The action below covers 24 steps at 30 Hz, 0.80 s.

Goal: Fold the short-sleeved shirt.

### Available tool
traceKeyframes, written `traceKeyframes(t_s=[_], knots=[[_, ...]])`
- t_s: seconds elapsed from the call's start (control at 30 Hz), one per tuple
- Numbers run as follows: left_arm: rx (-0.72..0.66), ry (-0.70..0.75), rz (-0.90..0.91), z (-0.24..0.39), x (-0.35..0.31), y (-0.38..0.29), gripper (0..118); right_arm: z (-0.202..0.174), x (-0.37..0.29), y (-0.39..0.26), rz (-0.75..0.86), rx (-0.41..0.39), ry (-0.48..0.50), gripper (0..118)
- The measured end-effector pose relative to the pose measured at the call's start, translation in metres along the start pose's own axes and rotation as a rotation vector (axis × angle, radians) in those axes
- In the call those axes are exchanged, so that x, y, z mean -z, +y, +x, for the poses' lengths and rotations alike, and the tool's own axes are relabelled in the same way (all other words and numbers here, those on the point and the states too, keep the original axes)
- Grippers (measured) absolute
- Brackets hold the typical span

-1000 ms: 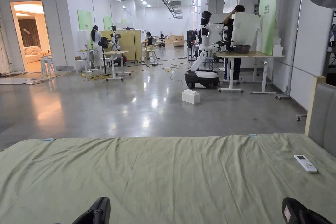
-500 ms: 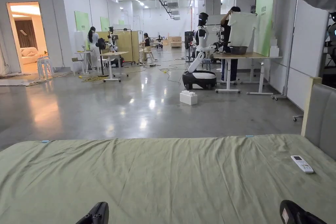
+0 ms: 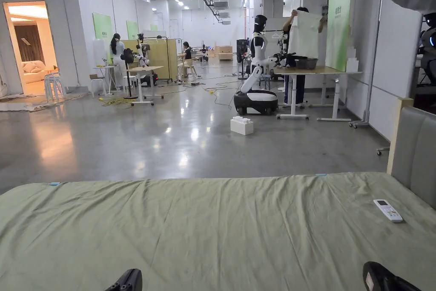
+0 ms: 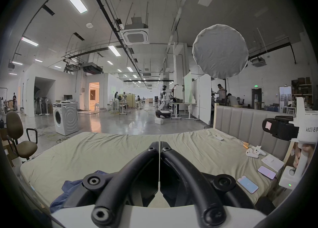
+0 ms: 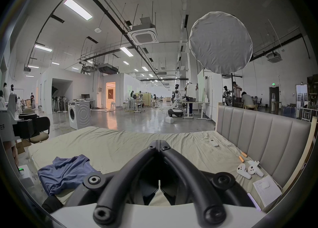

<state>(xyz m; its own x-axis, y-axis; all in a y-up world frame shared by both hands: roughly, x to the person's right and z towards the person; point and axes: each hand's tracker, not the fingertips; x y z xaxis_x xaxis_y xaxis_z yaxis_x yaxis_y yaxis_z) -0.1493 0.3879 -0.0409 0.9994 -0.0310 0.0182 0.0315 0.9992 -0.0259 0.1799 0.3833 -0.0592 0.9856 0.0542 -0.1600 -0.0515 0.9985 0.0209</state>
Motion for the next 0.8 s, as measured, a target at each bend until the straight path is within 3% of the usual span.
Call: traceKeyframes(t_s=[0.17, 0.2, 0.23, 0.27, 0.33, 0.37, 0.4, 0.43, 0.5, 0.53, 0.57, 0.63, 0.7, 0.77, 0.8], knots=[[0.035, 0.014, -0.016, 0.0, -0.003, 0.002, 0, 0.001, 0.002, -0.007, -0.034, -0.014, -0.013, 0], [0.095, 0.025, -0.012, 0.002, -0.003, 0.001, 0, -0.007, 0.002, -0.008, -0.061, -0.172, -0.08, 0], [0.226, 0.041, -0.006, 0.007, -0.002, 0.0, 0, -0.027, 0.004, -0.012, -0.046, -0.516, -0.133, 0], [0.641, 0.087, 0.005, 0.024, 0.002, -0.013, 0, -0.056, 0.006, -0.021, 0.08, -1.037, -0.122, 0], [1.228, 0.145, 0.026, 0.038, 0.005, -0.052, 0, -0.059, 0.015, -0.071, -0.032, -1.421, -0.081, 0], [1.443, 0.106, -0.014, 0.031, 0.007, -0.08, 0, -0.095, 0.013, -0.093, -0.02, -1.518, 0.021, 0], [1.561, 0.01, -0.082, 0.027, 0.007, -0.101, 0, -0.081, 0.017, -0.101, -0.091, -1.569, 0.12, 0], [1.608, -0.052, -0.136, 0.025, 0.007, -0.116, 0, -0.064, 0.017, -0.113, -0.141, -1.601, 0.188, 0], [1.643, -0.166, -0.157, 0.022, 0.0, -0.139, 0, -0.07, 0.019, -0.142, -0.162, -1.645, 0.284, 0], [1.642, -0.167, -0.097, 0.019, -0.004, -0.147, 0, -0.017, 0.009, -0.137, -0.184, -1.685, 0.325, 0], [1.609, -0.136, -0.091, 0.018, -0.005, -0.147, 0, -0.058, 0.009, -0.152, -0.191, -1.715, 0.344, 0], [1.457, -0.088, -0.087, 0.018, -0.003, -0.128, 0, -0.055, 0.008, -0.157, -0.192, -1.667, 0.343, 1], [1.11, 0.013, -0.091, 0.013, 0.003, -0.093, 0, -0.049, 0.01, -0.128, -0.169, -1.442, 0.243, 1], [0.683, 0.052, -0.097, -0.002, 0.008, -0.049, 0, -0.036, 0.013, -0.09, -0.13, -1.064, 0.111, 1], [0.411, 0.052, -0.098, -0.017, 0.008, -0.032, 0, -0.026, 0.008, -0.065, -0.101, -0.802, 0.007, 1]])
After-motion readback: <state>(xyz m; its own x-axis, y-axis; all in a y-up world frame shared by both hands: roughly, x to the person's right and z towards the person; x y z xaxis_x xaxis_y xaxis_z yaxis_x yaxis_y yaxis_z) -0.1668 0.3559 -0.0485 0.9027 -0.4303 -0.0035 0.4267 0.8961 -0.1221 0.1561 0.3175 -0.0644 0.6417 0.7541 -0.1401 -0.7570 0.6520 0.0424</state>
